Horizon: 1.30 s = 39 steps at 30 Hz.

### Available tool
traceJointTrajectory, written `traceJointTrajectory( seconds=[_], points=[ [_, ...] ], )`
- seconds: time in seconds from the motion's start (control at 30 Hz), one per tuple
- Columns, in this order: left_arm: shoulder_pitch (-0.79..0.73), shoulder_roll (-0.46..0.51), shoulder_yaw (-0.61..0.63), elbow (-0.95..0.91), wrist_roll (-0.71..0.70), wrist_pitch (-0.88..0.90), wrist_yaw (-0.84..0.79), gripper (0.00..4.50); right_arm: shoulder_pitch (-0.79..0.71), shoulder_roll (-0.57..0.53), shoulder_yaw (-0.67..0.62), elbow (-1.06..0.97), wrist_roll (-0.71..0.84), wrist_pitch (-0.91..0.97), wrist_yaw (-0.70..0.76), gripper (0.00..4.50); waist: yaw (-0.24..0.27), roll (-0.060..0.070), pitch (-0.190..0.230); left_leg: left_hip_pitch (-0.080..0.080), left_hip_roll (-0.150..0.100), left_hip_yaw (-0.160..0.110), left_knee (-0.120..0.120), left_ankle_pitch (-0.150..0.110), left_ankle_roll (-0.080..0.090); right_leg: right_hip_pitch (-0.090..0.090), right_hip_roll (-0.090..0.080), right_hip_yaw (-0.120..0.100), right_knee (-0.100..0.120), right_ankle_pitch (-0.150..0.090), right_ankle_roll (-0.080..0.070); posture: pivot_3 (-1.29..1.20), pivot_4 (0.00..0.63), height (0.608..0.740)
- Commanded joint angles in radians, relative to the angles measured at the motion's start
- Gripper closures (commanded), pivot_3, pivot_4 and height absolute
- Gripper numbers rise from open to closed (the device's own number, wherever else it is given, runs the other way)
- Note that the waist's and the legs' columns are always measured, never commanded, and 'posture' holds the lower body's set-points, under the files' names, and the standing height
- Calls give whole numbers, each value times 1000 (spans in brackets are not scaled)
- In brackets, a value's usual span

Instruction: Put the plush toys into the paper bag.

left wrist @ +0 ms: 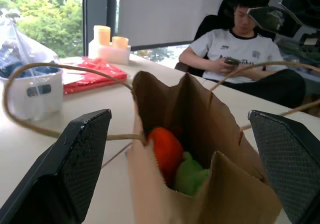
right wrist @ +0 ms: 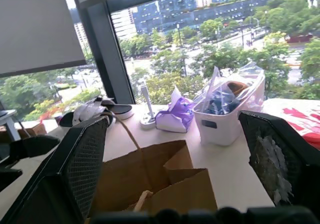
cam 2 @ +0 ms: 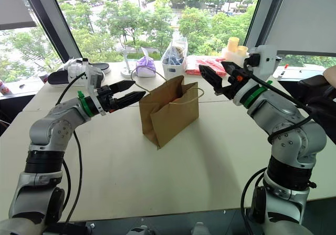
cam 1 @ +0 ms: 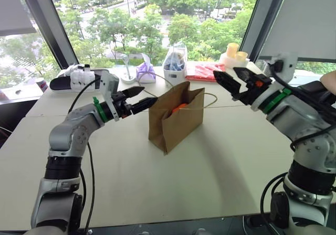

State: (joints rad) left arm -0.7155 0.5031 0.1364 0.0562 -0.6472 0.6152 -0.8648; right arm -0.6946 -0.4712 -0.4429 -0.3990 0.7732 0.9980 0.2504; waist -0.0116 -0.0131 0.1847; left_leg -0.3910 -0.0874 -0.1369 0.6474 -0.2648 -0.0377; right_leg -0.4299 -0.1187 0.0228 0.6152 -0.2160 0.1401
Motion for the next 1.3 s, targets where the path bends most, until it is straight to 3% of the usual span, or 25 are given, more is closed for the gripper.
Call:
traceJointTrajectory(
  seconds=[0.03, 0.2, 0.27, 0.4, 0.53, 0.77, 1.17, 1.23, 1.3],
  points=[
    [14, 22, 18, -39, -21, 16, -16, 0, 57, 4, -72, -48, 36, -1, -62, 34, 0, 0, 0, 0, 0, 0, 0, 0, 0, 0, 0, 0, 0, 0, 0, 0, 150, 740],
    [83, 51, -7, -95, -16, 30, -57, 0, 275, 35, 37, -139, -19, -40, -79, 34, -6, 0, 0, 0, 0, 1, -1, 0, 1, -1, 0, 1, 1, 0, 0, 0, 150, 740],
    [99, 50, -19, -122, -12, 32, -54, 0, 321, 37, 89, -143, -50, -75, -64, 553, -6, 1, 0, 0, 1, 2, -1, 0, 1, -2, 0, 2, 1, 0, 0, 0, 150, 740],
    [130, 32, -50, -153, 7, 21, -45, 0, 331, 79, 211, -118, -87, -122, -49, 2364, -5, 1, 0, 1, 1, 3, 0, 0, 1, -1, 0, 2, 2, 0, 0, 0, 150, 740],
    [153, 23, -77, -164, 27, 4, -48, 0, 272, 143, 343, -45, -143, -164, -35, 4471, -8, 1, 0, 2, 1, 3, 0, 0, 1, -1, 1, 2, 2, 0, 0, 0, 150, 740],
    [186, 17, -98, -183, 55, -12, -36, 0, 179, 183, 462, 113, -236, -244, 36, 4471, -2, 1, 0, 1, 1, 2, 0, 0, 0, -1, 1, 2, 1, 0, 0, 0, 150, 740],
    [190, -179, -195, -159, 261, -118, 234, 0, 159, 186, 468, 187, -302, -288, 87, 4471, -2, 1, 0, 1, 1, 2, 0, 0, 0, -1, 1, 2, 1, 0, 0, 0, 150, 740],
    [197, -203, -194, -164, 275, -124, 265, 519, 170, 168, 461, 164, -299, -271, 91, 4500, -2, 1, 0, 1, 0, 2, 0, 0, 0, -1, 1, 2, 1, 0, 0, 0, 150, 740],
    [206, -209, -187, -176, 271, -115, 271, 1346, 179, 151, 455, 139, -297, -250, 90, 4500, -1, 1, 0, 1, 0, 2, 0, 0, 0, -1, 0, 2, 1, 0, 0, 0, 150, 740]
  ],
)
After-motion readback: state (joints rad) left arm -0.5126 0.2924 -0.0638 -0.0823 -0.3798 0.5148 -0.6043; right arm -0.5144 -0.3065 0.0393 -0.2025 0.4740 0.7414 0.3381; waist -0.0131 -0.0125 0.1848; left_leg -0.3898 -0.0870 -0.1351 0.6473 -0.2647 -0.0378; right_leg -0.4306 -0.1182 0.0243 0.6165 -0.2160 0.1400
